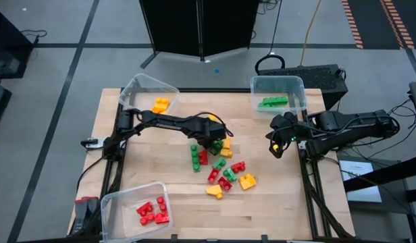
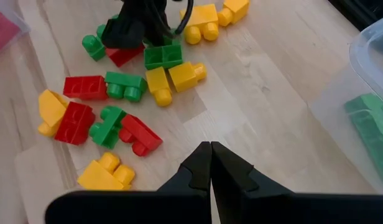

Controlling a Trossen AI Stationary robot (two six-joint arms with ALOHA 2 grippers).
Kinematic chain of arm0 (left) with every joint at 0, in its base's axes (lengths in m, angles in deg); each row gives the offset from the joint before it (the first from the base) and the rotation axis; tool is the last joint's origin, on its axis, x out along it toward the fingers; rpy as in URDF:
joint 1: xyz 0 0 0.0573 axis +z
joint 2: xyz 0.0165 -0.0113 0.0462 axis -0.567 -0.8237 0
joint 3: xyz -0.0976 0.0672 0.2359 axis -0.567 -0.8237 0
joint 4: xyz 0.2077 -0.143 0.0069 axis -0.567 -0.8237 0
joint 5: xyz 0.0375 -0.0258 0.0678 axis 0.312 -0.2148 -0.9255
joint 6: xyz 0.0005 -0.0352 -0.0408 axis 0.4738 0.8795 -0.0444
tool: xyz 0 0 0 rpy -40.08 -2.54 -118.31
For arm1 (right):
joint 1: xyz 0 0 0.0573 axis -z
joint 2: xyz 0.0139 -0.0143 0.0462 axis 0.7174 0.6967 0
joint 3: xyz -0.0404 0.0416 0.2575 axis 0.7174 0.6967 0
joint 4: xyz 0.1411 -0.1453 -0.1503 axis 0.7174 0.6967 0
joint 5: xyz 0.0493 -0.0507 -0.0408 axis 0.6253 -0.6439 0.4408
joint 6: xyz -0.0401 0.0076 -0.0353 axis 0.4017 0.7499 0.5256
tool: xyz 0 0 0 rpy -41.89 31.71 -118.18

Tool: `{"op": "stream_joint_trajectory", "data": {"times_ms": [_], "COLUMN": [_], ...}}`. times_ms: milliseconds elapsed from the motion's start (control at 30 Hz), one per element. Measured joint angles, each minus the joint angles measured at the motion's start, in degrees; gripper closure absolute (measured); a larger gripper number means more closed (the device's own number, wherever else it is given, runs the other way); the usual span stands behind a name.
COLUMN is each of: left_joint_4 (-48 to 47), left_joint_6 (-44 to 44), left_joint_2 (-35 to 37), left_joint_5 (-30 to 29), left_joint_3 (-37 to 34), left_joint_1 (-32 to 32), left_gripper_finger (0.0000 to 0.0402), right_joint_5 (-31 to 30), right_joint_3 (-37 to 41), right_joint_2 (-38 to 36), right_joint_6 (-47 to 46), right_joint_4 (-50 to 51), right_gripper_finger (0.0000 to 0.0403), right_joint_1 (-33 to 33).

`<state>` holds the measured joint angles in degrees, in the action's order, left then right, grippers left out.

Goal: Sort blocks
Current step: Put the green game piece into the top right transparent bin

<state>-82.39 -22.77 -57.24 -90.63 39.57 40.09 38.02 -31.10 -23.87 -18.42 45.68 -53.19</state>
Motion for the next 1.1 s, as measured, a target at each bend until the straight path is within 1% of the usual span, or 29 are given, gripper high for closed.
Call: {"op": "stream_joint_trajectory", "data": {"times_ms": [133, 233, 467, 600, 700, 900, 1100], "left_joint_4": [-0.88, -1.91, -2.72, -2.15, -1.22, 9.67, 26.86], "left_joint_6": [-1.45, -2.51, -3.8, -5.44, -7.1, -12.72, -18.29], "left_joint_2": [0.16, 0.19, 0.19, 0.21, 0.21, 0.37, 0.41], "left_joint_5": [-0.97, -1.43, -1.67, -2.66, -4.69, -5.11, -4.6], "left_joint_3": [3.33, 4.45, 8.27, 11.98, 15.43, 21.35, 21.86], "left_joint_1": [0.66, 1.19, 2.24, 3.32, 4.3, 6.52, 8.98], "left_gripper_finger": [0.0398, 0.0399, 0.04, 0.0401, 0.0401, 0.0401, 0.0401], "right_joint_5": [0.0, -0.01, -0.02, -0.28, -0.43, -0.63, -0.63], "right_joint_3": [-0.01, -0.01, 0.0, -0.02, -0.02, -0.02, -0.02], "right_joint_2": [-1.06, -2.48, -7.28, -10.18, -11.9, -13.92, -14.97], "right_joint_6": [0.39, 0.49, 0.43, 0.43, 0.56, 1.55, 2.65], "right_joint_4": [-1.39, -1.68, -3.34, -5.43, -6.2, -8.02, -8.86], "right_gripper_finger": [0.0397, 0.0397, 0.0397, 0.0397, 0.0397, 0.0397, 0.0397], "right_joint_1": [0.01, 0.01, 0.02, 0.0, 0.02, 0.0, 0.02]}}
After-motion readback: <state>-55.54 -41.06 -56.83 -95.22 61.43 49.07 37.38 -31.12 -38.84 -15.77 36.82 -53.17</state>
